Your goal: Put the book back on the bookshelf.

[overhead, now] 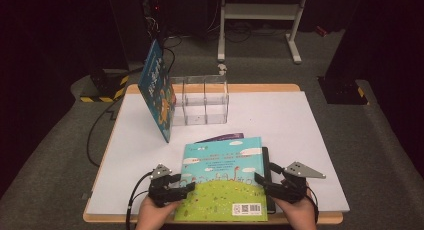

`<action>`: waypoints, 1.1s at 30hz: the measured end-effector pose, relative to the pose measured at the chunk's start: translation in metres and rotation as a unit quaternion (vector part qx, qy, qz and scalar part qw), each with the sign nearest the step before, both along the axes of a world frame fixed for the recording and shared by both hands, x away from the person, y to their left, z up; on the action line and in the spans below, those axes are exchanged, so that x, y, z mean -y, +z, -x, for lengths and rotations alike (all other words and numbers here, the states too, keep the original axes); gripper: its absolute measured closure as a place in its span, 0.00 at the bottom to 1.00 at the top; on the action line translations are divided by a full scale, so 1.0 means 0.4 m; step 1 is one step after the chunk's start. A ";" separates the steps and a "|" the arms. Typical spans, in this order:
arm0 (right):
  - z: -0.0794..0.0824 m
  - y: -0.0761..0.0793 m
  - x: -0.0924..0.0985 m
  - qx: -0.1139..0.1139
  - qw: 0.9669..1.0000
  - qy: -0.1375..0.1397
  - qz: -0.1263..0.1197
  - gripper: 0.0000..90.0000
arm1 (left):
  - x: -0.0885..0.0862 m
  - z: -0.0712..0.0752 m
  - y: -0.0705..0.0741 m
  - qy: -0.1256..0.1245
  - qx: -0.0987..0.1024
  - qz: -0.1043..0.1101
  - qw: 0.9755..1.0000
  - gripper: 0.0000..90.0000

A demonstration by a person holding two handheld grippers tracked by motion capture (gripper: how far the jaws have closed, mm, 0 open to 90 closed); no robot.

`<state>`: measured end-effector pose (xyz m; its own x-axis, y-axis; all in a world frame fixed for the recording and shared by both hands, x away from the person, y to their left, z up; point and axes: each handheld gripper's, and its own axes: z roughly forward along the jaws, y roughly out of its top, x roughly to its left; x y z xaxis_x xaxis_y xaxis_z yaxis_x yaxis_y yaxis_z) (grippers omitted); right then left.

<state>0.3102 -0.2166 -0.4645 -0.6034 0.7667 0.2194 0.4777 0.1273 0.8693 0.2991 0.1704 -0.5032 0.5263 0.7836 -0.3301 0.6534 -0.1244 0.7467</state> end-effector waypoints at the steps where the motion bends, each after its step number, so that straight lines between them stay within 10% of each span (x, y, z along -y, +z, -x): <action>1: 0.000 0.006 0.010 0.002 1.000 -0.004 -0.002 0.30 | 0.009 0.000 0.002 -0.006 0.004 0.000 1.000 0.31; 6: 0.001 -0.002 0.014 -0.004 1.000 -0.010 0.015 0.30 | -0.007 0.003 0.011 -0.006 0.036 0.021 0.999 0.35; 7: -0.003 -0.018 0.011 -0.021 0.999 -0.016 0.048 0.31 | -0.026 -0.001 0.013 0.006 0.028 0.068 0.997 0.30; 33: -0.026 -0.053 0.046 -0.099 0.995 -0.012 -0.025 0.24 | 0.033 -0.026 0.010 -0.043 -0.003 0.082 0.996 0.26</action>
